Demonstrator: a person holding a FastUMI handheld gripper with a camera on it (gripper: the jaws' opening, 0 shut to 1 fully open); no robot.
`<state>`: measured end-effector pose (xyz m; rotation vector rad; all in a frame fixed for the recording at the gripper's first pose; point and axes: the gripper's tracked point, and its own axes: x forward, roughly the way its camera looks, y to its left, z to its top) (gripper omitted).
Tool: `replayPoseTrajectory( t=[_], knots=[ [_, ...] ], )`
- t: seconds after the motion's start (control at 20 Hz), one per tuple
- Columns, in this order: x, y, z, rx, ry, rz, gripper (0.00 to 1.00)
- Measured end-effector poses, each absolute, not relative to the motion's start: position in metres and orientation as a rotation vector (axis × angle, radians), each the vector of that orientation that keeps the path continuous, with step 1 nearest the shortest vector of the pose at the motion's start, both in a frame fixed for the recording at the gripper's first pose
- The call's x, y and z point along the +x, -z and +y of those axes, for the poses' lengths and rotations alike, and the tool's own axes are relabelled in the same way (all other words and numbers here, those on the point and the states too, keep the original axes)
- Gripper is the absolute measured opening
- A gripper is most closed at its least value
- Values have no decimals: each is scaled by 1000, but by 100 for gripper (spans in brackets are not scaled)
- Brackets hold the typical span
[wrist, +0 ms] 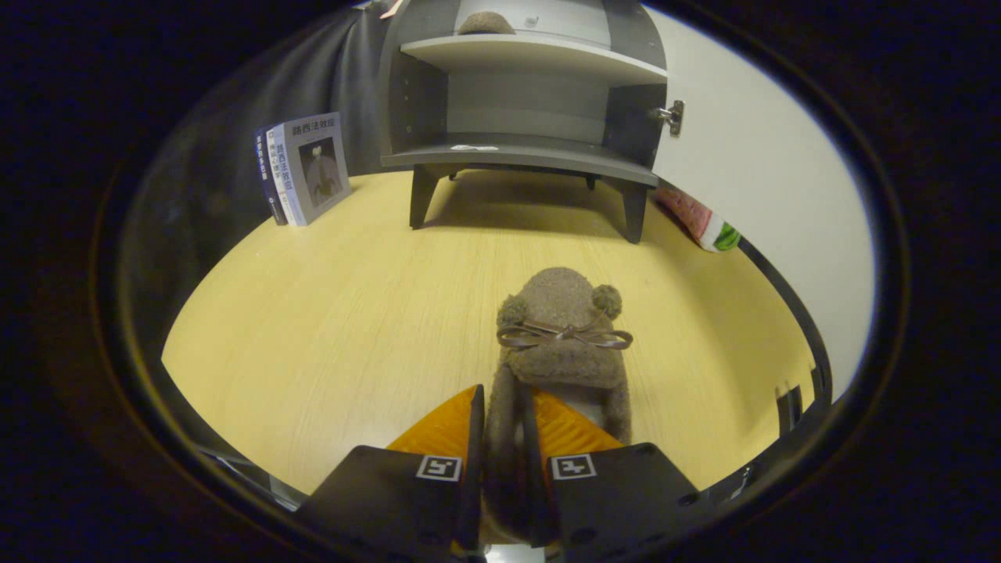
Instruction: Open the shoe cabinet door, grab the shoes and put them into the shoe cabinet, then close the shoe cabinet door.
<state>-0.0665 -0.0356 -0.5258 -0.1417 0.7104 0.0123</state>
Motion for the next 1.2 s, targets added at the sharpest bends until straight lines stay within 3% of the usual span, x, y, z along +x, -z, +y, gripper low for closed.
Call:
replayPoseTrajectory(
  t=[0.1, 0.15, 0.5, 0.65, 0.8, 1.0, 1.2],
  knots=[
    [-68, 525, -37, -130, -5, 704, 27],
    [-66, 526, -37, -139, -6, 712, 10],
    [-65, 527, -39, -99, -4, 712, 9],
    [-65, 525, -36, -146, -7, 708, 3],
    [-65, 517, -36, -149, -22, 690, 3],
    [-57, 480, -34, -94, -53, 642, 3],
    [-50, 399, -29, -83, -81, 552, 3]
  ],
)
